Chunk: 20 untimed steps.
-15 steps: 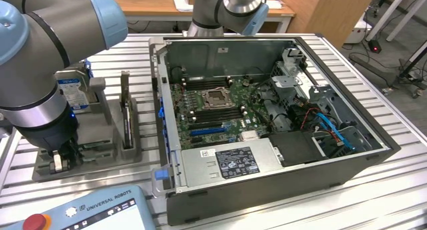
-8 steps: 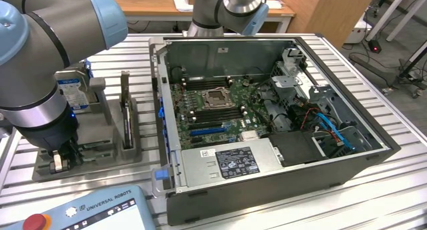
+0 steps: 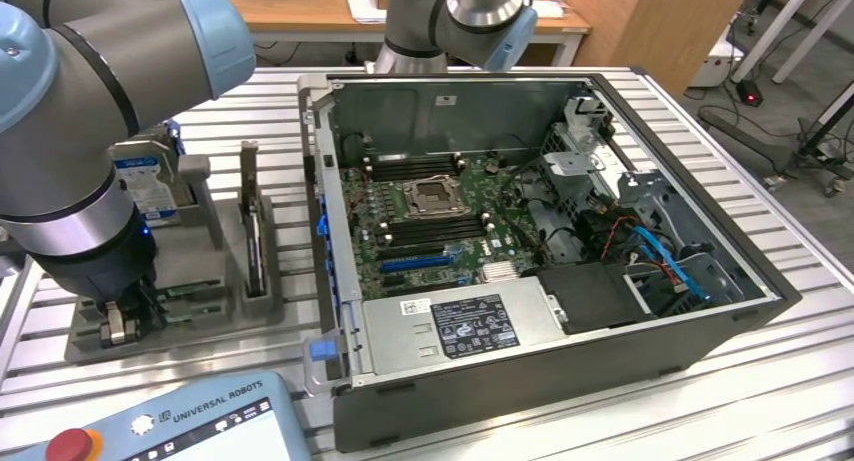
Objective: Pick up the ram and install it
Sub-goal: 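Pick up the ram and move it above insertion slot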
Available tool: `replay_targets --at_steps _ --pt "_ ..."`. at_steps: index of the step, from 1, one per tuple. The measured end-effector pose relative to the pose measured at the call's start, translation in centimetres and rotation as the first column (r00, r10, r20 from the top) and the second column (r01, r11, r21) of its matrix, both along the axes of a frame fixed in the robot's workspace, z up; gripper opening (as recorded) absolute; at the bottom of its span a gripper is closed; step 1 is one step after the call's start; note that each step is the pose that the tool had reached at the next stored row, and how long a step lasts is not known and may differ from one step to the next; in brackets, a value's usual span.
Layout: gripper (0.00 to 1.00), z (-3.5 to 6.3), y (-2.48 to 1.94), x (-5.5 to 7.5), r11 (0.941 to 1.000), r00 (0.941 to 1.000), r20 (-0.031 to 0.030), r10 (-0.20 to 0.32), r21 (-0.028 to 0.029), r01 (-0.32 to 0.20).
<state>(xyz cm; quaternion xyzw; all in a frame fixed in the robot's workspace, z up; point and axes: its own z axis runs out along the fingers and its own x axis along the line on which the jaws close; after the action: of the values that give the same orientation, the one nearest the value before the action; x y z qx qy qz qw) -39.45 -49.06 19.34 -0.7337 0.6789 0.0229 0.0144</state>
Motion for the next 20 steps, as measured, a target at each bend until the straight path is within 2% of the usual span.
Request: replay_targets --at_steps 20 --pt "0.14 0.00 0.00 0.00 1.0000 1.0000 0.0000 0.000 0.0094 0.000"
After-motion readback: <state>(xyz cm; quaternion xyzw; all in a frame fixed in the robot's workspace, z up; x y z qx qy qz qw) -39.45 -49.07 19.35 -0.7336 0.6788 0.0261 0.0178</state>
